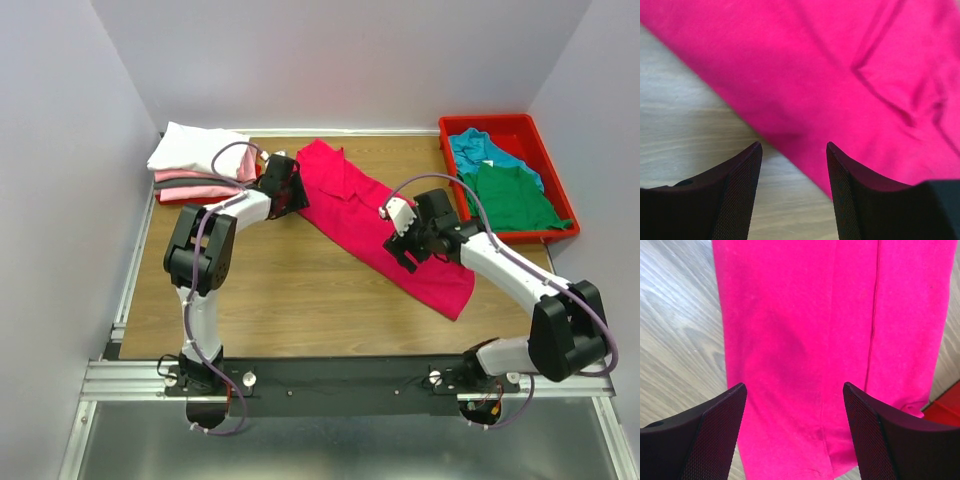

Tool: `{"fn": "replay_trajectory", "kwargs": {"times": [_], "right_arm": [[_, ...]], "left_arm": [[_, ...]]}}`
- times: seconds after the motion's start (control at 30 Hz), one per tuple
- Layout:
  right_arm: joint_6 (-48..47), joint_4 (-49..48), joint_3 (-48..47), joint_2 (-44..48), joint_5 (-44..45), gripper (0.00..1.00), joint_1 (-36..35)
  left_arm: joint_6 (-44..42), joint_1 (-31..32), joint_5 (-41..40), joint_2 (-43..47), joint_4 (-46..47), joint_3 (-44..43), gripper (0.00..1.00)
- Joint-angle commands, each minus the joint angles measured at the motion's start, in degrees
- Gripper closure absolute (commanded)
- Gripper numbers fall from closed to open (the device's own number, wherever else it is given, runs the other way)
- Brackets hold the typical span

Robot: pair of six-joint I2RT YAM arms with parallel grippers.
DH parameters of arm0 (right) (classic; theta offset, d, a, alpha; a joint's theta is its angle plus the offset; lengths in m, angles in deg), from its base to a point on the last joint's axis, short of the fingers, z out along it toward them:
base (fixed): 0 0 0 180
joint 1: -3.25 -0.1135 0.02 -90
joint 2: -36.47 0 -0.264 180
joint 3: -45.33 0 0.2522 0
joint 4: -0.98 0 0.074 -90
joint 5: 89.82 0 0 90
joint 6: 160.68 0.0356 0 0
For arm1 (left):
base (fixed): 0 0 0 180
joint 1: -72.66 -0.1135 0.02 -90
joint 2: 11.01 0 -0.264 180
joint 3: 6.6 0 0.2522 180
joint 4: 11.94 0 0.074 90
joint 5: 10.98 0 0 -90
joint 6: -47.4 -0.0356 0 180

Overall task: Fold and stack the t-shirts
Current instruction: Fold the tshirt

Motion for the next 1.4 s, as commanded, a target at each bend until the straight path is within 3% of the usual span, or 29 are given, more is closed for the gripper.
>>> {"fn": "replay_trajectory", "kwargs": {"times": [0.0, 0.2, 0.33, 0.37, 0.63, 0.73, 0.97, 1.13, 1.2, 1.37], "right_arm": [[1.55, -1.51, 1.23, 2.14, -4.46, 0.16, 1.33], [2.34, -2.56, 2.55, 2.84, -7.36, 0.16, 3.00], [2.34, -2.91, 3.17, 3.63, -7.71, 0.16, 3.44], [2.34, -2.83, 3.43, 4.16, -7.97, 0.16, 3.35], [-0.29, -2.39, 5.01, 5.31, -14.91, 0.16, 3.18], [-1.44, -1.69, 5.36, 4.43, -16.33, 0.16, 1.26], [-2.67, -1.69, 4.14, 0.83, -12.03, 0.17, -4.64], [-3.37, -1.86, 2.38, -4.35, -4.74, 0.18, -9.30], [-3.02, -2.12, 1.15, -7.68, -1.23, 0.20, -10.18], [-1.97, -4.23, -0.44, -11.65, 4.66, 0.24, -11.59]], "left_arm": [[1.17, -0.30, -6.47, -2.11, -6.00, -1.34, 0.38], [1.08, -0.56, -10.16, -5.26, -10.12, -4.76, 0.42], [0.12, -1.79, -9.82, -8.78, -11.97, -8.27, 0.61], [-0.15, -2.05, -9.12, -9.13, -12.67, -9.85, 0.72], [-4.27, -5.30, -6.39, -14.76, -19.17, -22.50, 0.87], [-6.12, -6.01, -5.95, -18.43, -23.21, -31.80, 0.91], [-8.93, -8.12, -3.32, -26.01, -30.25, -46.05, 0.93], [-9.99, -9.00, -0.50, -26.90, -31.49, -50.64, 0.92], [-10.69, -8.91, 0.46, -25.49, -30.44, -50.29, 0.86], [-13.41, -8.91, 4.15, -16.18, -24.56, -45.47, 0.58]]}}
